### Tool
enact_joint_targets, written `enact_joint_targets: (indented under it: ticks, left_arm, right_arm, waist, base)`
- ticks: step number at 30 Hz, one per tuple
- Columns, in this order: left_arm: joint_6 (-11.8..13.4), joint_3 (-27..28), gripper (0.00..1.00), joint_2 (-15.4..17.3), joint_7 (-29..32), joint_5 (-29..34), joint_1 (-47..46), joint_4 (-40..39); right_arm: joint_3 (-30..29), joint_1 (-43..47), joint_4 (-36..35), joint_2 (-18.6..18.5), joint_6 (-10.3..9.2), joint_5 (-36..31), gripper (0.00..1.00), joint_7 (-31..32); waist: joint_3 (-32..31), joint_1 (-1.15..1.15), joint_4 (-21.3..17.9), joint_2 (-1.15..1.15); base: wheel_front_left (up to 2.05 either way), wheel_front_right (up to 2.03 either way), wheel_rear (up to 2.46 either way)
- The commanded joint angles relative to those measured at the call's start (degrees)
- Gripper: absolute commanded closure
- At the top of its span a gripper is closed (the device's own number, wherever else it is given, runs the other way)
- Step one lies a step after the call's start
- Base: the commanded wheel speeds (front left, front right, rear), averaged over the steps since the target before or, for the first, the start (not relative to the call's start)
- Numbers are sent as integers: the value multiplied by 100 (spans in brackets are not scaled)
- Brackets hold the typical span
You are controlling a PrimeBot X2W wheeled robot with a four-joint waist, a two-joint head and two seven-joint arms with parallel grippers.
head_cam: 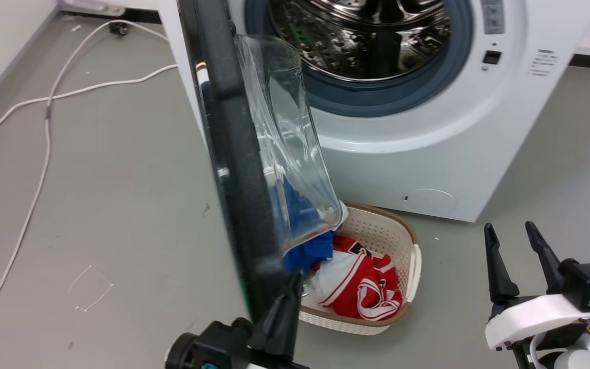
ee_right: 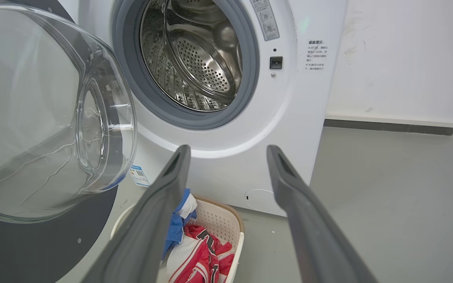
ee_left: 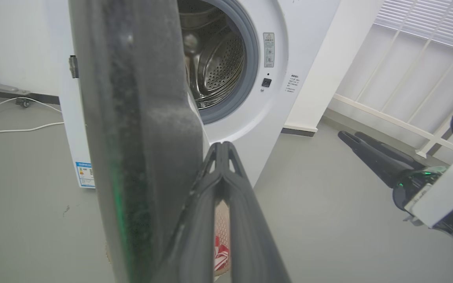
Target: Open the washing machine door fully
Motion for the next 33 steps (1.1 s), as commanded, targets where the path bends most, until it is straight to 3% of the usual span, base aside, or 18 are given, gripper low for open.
enact_joint_targets:
  ticks: [1,13,20,23,33]
  left_arm:
    - [142,192,100,80,-13,37,28,-48]
    - [439,842,100,107,-362,-340,268,1]
    - [336,1618,100,319,-679,-762,67,454]
    - [160,1935,100,427,-778,-984,-92,627]
    - [-138,3079,100,675,-948,-1285,-711,1568]
  right_arm:
    - [-32,46,-38,8,-1,11,0,13]
    - [-125,109,-239,6,-1,-112,0,11]
    - [-97,64,-303,6,-1,-74,0,59]
    - [-78,6,-350,6,-1,-93,0,95]
    - [-17,-165,-372,6,-1,-100,0,137]
  waist:
    - [18,0,182,0]
    - [78,0,929,0]
    - [139,0,1010,0]
    - [218,0,971,0]
    - [501,0,594,0]
  base:
    - [0,0,0]
    - [0,0,0]
    - [0,0,0]
    - [0,0,0]
    - [0,0,0]
